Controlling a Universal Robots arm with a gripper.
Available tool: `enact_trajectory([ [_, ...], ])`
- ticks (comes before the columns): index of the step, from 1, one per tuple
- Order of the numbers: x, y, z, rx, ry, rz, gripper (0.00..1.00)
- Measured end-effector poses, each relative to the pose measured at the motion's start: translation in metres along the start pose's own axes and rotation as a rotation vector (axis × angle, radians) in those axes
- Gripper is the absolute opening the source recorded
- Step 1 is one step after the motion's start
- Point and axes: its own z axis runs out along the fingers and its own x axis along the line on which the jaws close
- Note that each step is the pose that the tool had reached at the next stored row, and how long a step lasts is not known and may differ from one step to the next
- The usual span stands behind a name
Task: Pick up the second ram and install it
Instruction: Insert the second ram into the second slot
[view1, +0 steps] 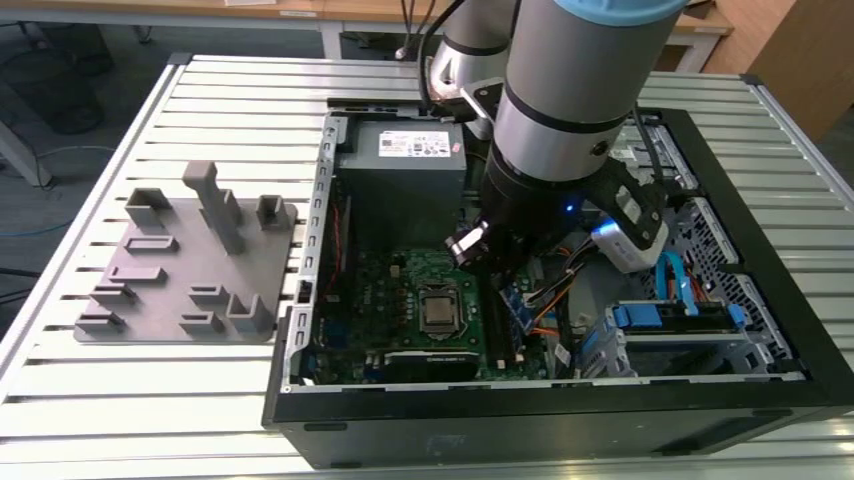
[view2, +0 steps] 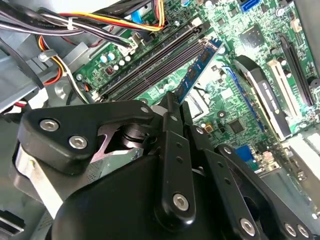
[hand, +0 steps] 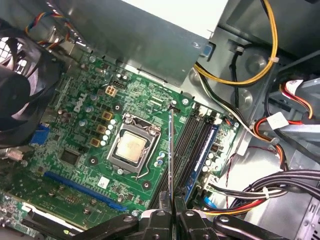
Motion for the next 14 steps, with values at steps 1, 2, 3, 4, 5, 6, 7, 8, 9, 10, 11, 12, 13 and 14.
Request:
enact_trajectory([
  [1, 0.0000, 0.0000, 0.0000, 0.0001, -0.0001, 0.006, 0.14],
  [2, 0.0000, 0.0000, 0.0000, 0.0002, -0.0002, 0.008, 0.14],
  [3, 0.0000, 0.0000, 0.0000, 0.0003, -0.0002, 0.010, 0.14],
  [4, 0.0000, 0.0000, 0.0000, 0.0003, -0.0003, 0.011, 0.14],
  [5, 0.0000, 0.0000, 0.0000, 0.0004, -0.0004, 0.014, 0.14],
  [6, 0.0000, 0.0000, 0.0001, 0.0005, -0.0005, 0.018, 0.14],
  [7, 0.0000, 0.0000, 0.0001, 0.0006, -0.0006, 0.022, 0.14],
  [8, 0.0000, 0.0000, 0.0001, 0.0007, -0.0007, 0.026, 0.14],
  [9, 0.0000, 0.0000, 0.0001, 0.0008, -0.0008, 0.030, 0.14],
  [10, 0.0000, 0.0000, 0.0001, 0.0009, -0.0009, 0.034, 0.14],
  [11, 0.0000, 0.0000, 0.0001, 0.0010, -0.0011, 0.038, 0.14],
  [12, 0.0000, 0.0000, 0.0001, 0.0010, -0.0012, 0.042, 0.14],
  [13, 0.0000, 0.0000, 0.0001, 0.0012, -0.0013, 0.045, 0.14],
  [14, 0.0000, 0.0000, 0.0001, 0.0012, -0.0014, 0.049, 0.14],
])
